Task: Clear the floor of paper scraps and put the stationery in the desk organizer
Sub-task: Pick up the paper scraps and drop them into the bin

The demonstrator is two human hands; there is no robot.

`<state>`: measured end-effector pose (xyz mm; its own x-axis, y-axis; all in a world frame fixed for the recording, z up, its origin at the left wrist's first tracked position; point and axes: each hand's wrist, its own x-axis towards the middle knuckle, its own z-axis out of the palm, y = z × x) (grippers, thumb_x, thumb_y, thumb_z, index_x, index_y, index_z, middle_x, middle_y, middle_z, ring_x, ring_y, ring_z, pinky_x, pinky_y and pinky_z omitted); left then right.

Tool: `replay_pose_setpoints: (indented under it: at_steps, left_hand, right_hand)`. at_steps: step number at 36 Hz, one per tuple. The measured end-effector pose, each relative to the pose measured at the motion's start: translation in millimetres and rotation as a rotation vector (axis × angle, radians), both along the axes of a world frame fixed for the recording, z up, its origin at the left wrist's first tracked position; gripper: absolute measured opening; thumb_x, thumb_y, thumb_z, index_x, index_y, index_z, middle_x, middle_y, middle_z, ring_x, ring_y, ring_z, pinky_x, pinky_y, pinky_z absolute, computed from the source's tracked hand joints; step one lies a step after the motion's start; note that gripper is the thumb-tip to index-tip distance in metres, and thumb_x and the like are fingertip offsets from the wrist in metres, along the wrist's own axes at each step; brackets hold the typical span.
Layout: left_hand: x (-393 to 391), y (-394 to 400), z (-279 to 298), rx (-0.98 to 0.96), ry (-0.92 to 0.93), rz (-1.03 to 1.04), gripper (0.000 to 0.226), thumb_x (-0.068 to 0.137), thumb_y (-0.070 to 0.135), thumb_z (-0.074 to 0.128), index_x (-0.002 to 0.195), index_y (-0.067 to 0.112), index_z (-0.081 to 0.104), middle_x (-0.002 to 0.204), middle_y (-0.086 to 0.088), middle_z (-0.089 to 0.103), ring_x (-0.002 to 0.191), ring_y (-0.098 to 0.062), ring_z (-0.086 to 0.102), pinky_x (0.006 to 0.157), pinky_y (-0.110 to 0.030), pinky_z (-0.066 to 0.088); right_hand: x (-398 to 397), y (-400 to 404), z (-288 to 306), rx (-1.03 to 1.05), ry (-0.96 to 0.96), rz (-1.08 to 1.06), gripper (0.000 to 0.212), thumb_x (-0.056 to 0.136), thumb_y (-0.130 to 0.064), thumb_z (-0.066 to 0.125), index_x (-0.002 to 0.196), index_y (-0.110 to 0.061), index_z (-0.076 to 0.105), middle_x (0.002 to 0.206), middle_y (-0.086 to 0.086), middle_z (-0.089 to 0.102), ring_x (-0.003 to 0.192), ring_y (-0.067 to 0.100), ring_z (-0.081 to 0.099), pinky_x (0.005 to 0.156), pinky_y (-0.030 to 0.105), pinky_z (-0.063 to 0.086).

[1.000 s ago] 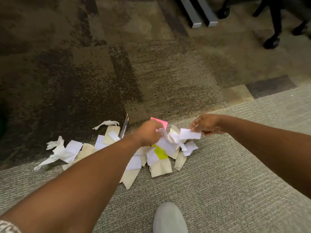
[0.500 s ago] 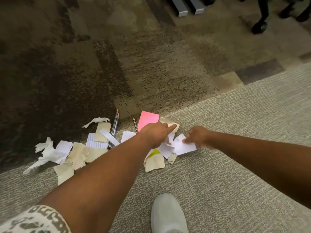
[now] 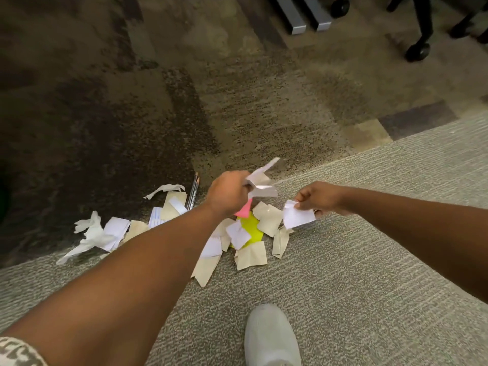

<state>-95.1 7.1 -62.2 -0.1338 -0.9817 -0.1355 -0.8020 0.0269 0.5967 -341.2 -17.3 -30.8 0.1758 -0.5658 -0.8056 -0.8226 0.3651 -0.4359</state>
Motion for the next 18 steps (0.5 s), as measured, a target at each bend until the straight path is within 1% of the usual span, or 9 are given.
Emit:
replay_pose_setpoints:
  at_steps: [3, 5, 7, 9, 11, 14, 15, 17, 18]
  left_hand:
    - [10, 0, 3, 0.065, 0.106, 0.121, 0.012, 0.089, 0.021, 0.059, 0.085, 0.013, 0.066, 0.087, -0.012, 0.07, 0.085, -0.034, 0.063, 0.064, -0.034, 0.045]
    - [15, 2, 6, 0.097, 0.163, 0.174, 0.015, 0.09, 0.024, 0.06, 0.087, 0.011, 0.068, 0.089, -0.013, 0.071, 0.086, -0.034, 0.063, 0.068, -0.037, 0.049]
    - [20, 5, 9, 0.113, 0.204, 0.202, 0.014, 0.091, 0.022, 0.061, 0.083, 0.012, 0.066, 0.086, -0.011, 0.07, 0.083, -0.032, 0.061, 0.064, -0.033, 0.043]
    - [26, 9, 11, 0.13, 0.245, 0.221, 0.016, 0.091, 0.019, 0.062, 0.075, 0.018, 0.061, 0.077, -0.003, 0.063, 0.076, -0.025, 0.056, 0.058, -0.03, 0.032]
    - [34, 12, 12, 0.139, 0.283, 0.243, 0.018, 0.091, 0.019, 0.063, 0.074, 0.023, 0.059, 0.073, 0.003, 0.058, 0.074, -0.02, 0.054, 0.053, -0.027, 0.03]
    - [45, 16, 12, 0.144, 0.276, 0.263, 0.011, 0.091, 0.021, 0.063, 0.082, 0.018, 0.066, 0.08, -0.002, 0.065, 0.08, -0.024, 0.059, 0.061, -0.027, 0.036]
    - [50, 18, 13, 0.139, 0.27, 0.271, 0.01, 0.092, 0.021, 0.063, 0.085, 0.016, 0.068, 0.083, -0.004, 0.067, 0.082, -0.025, 0.061, 0.063, -0.028, 0.037]
    - [57, 19, 13, 0.133, 0.265, 0.286, 0.012, 0.091, 0.022, 0.063, 0.092, 0.013, 0.071, 0.088, -0.006, 0.07, 0.085, -0.026, 0.063, 0.065, -0.031, 0.043]
    - [61, 20, 14, 0.129, 0.266, 0.295, 0.014, 0.091, 0.022, 0.063, 0.095, 0.012, 0.072, 0.09, -0.007, 0.071, 0.087, -0.026, 0.064, 0.068, -0.033, 0.045]
  right_hand:
    - [23, 9, -11, 0.013, 0.007, -0.032, 0.004, 0.093, -0.009, 0.062, 0.09, -0.007, 0.062, 0.084, 0.01, 0.064, 0.072, 0.02, 0.059, 0.056, 0.025, 0.047]
    - [37, 14, -21, -0.04, 0.047, -0.015, 0.007, 0.089, -0.009, 0.067, 0.086, -0.007, 0.061, 0.081, 0.009, 0.061, 0.07, 0.021, 0.057, 0.055, 0.022, 0.045]
    - [49, 17, -28, -0.172, 0.14, 0.079, 0.013, 0.084, -0.013, 0.073, 0.079, -0.009, 0.061, 0.082, 0.009, 0.059, 0.076, 0.022, 0.055, 0.06, 0.024, 0.041]
    - [60, 20, -29, -0.274, 0.224, 0.188, 0.014, 0.082, -0.018, 0.074, 0.084, -0.009, 0.064, 0.086, 0.006, 0.058, 0.082, 0.02, 0.053, 0.063, 0.025, 0.037]
    - [68, 24, -31, -0.308, 0.239, 0.232, 0.015, 0.08, -0.019, 0.074, 0.086, -0.009, 0.063, 0.087, 0.005, 0.058, 0.083, 0.02, 0.053, 0.06, 0.026, 0.036]
    - [74, 28, -35, -0.319, 0.231, 0.216, 0.018, 0.078, -0.015, 0.074, 0.09, -0.004, 0.066, 0.086, 0.006, 0.059, 0.083, 0.021, 0.056, 0.063, 0.025, 0.04]
    - [76, 28, -36, -0.324, 0.226, 0.217, 0.017, 0.078, -0.014, 0.074, 0.09, -0.005, 0.067, 0.086, 0.006, 0.06, 0.083, 0.021, 0.056, 0.062, 0.025, 0.04]
    - [78, 27, -36, -0.323, 0.226, 0.215, 0.012, 0.077, -0.014, 0.074, 0.083, -0.013, 0.064, 0.086, 0.005, 0.061, 0.082, 0.02, 0.056, 0.058, 0.024, 0.039]
    - [80, 26, -34, -0.32, 0.229, 0.22, 0.012, 0.077, -0.014, 0.073, 0.079, -0.016, 0.061, 0.086, 0.005, 0.061, 0.082, 0.02, 0.056, 0.056, 0.023, 0.038]
